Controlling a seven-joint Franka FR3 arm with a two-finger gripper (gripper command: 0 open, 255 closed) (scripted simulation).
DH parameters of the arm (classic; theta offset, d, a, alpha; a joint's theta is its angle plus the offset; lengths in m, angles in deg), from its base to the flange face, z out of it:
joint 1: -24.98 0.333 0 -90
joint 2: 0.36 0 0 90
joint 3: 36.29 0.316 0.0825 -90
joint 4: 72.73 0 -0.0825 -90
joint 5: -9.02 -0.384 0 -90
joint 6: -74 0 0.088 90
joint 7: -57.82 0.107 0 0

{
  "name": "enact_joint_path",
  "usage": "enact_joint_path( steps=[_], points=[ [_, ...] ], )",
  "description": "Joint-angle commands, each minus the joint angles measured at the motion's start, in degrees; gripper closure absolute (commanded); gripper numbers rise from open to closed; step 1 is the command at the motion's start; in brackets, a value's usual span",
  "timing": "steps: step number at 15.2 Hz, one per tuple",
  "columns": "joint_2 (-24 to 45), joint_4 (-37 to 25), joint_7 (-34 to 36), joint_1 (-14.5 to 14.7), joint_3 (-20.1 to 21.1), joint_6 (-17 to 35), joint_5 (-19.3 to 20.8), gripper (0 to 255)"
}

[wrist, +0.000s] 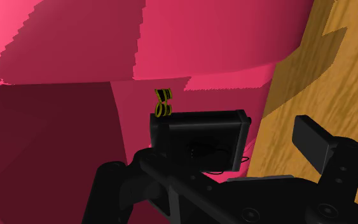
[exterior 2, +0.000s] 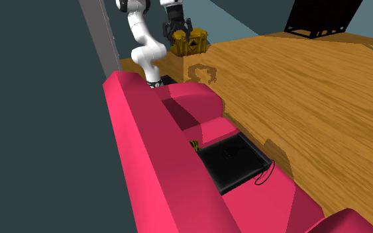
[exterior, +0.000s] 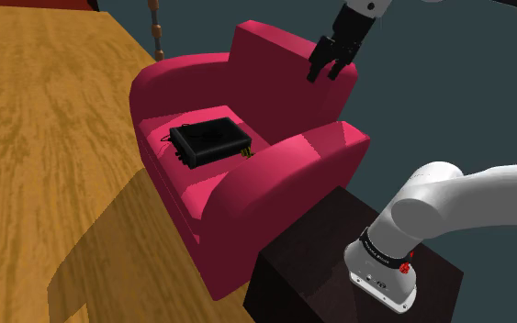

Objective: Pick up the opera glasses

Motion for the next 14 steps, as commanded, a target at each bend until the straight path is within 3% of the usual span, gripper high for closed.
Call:
enact_joint_path(
  steps=[1, 14],
  points=[
    [0.0, 0.0, 0.0, 0.0, 0.0, 0.0, 0.0, 0],
    [18.63, 6.55, -2.33, -1.29, -1.18, 21.85, 0.55, 0]
  ],
)
